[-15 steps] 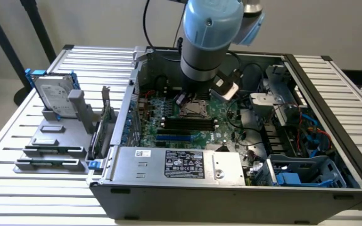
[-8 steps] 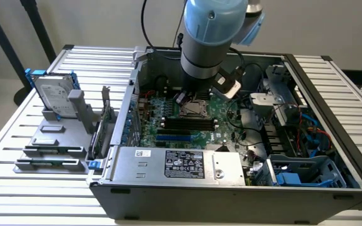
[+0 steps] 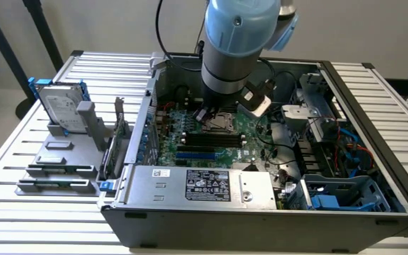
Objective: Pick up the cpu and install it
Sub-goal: 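Install the first cpu locking lever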
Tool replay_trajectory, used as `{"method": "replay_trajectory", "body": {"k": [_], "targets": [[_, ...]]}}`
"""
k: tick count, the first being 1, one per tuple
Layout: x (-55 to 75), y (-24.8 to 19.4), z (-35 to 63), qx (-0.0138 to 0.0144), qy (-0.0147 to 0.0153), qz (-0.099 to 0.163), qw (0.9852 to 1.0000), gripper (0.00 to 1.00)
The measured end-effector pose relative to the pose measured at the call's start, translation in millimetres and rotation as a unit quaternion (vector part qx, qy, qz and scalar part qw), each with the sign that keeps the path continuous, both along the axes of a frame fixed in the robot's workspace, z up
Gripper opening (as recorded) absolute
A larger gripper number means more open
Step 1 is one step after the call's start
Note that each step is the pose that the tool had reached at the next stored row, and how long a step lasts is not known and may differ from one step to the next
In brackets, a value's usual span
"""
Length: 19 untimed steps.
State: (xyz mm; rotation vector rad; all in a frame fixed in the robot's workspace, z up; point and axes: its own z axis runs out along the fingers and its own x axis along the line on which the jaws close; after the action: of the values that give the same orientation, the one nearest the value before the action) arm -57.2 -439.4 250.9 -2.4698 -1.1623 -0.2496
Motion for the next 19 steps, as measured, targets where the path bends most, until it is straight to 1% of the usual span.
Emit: {"method": "replay_trajectory", "body": {"k": [6,9,12,19], "targets": [[-15.3,-1.6,-8.5,-0.0005,0.0024,0.000,1.0000,0.11],[-16.4,-1.6,-11.8,-0.0011,0.0043,0.000,1.0000,0.11],[-16.4,-1.6,-14.2,-0.0012,0.0047,0.000,1.0000,0.11],[-16.3,-1.6,-16.1,-0.0011,0.0054,0.000,1.0000,0.11]]}}
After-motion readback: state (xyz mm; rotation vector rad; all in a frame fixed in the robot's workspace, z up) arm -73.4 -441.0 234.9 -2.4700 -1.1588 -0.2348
